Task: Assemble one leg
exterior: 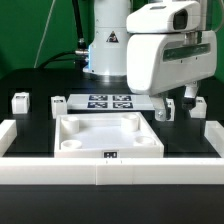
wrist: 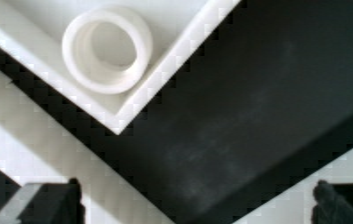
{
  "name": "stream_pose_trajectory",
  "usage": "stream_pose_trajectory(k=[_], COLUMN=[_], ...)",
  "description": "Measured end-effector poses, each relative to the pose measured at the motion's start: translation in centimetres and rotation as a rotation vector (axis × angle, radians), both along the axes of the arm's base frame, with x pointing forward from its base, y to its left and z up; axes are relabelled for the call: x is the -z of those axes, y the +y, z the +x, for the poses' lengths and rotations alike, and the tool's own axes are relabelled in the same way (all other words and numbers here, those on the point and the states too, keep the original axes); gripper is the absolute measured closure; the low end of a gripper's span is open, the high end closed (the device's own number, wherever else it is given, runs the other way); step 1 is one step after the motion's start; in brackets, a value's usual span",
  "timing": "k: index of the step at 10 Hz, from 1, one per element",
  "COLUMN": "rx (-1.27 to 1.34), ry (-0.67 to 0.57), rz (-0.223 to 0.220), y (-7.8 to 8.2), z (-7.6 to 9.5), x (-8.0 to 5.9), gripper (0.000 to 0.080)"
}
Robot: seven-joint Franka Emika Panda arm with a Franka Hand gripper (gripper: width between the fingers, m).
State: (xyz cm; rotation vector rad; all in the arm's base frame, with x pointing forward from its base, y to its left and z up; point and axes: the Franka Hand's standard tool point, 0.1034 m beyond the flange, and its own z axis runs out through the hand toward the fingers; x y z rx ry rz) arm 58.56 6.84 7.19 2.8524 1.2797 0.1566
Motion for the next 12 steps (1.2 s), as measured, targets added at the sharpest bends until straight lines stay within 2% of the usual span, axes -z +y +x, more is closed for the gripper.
stream_pose_trajectory(k=[4, 5, 6, 7, 8, 10, 12], rx=[-0.008, -0.131, -0.197, -0.251, -0.292, -0.333, -0.332], ry=[0.0, 0.004, -0.02, -0.029, -0.018, -0.001, 0.001], rz=[-0.001, -0.015, -0.02, -0.026, -0.032, -0.053, -0.051], y=[-0.3, -2.1, -4.5, -6.1, -6.7, -6.7, -6.8], z=[0.0, -0.5, -1.6, -3.3, -3.8, -4.0, -4.1], x=[0.0, 0.5, 1.6, 3.0, 3.5, 2.5, 2.8], gripper=[0.015, 0.015, 0.015, 0.015, 0.015, 0.015, 0.015])
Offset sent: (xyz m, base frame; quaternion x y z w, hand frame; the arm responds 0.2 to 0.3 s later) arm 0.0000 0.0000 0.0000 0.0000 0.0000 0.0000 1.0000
